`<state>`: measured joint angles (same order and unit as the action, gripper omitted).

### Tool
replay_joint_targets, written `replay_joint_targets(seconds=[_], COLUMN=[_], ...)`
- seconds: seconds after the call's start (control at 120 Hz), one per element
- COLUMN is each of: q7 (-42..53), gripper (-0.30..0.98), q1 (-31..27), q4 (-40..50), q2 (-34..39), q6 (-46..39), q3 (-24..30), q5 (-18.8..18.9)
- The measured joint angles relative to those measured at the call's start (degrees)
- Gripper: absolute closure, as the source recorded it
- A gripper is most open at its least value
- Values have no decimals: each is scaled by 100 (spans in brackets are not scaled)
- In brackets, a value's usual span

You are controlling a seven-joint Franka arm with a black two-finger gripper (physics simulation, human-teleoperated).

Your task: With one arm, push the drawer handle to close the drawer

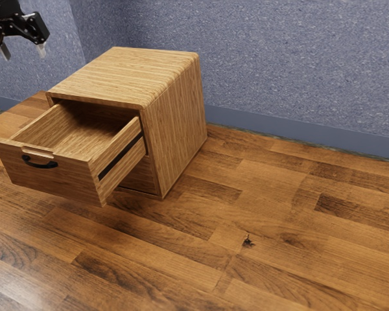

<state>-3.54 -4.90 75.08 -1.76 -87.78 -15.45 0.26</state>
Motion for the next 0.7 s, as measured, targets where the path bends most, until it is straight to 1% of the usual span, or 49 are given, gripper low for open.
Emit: replay_joint_targets(seconds=[0.183, 0.217, 0.283, 0.35, 0.45, 0.517, 0.55, 0.608, 0.65, 0.7], q7=[-49, -60, -103, -141, -193, -223, -233, -246, -256, -266], gripper=[2, 2, 2, 2, 2, 2, 2, 2, 2, 2], q1=[490, 587, 783, 870, 1027, 1145, 1239, 1472, 1618, 1492], q4=[-36, -218, -874, -1101, -1147, -1116, -954, -301, 698, 1957], q2=[3, 0, 306, 426, 328, 89, 85, 431, 1072, 1914], q6=[12, 55, 194, 295, 347, 310, 294, 282, 233, 104], q3=[-3, 6, 134, 355, 533, 558, 555, 551, 557, 593], q5=[-41, -86, -61, -43, -117, -176, -175, -96, -51, -14])
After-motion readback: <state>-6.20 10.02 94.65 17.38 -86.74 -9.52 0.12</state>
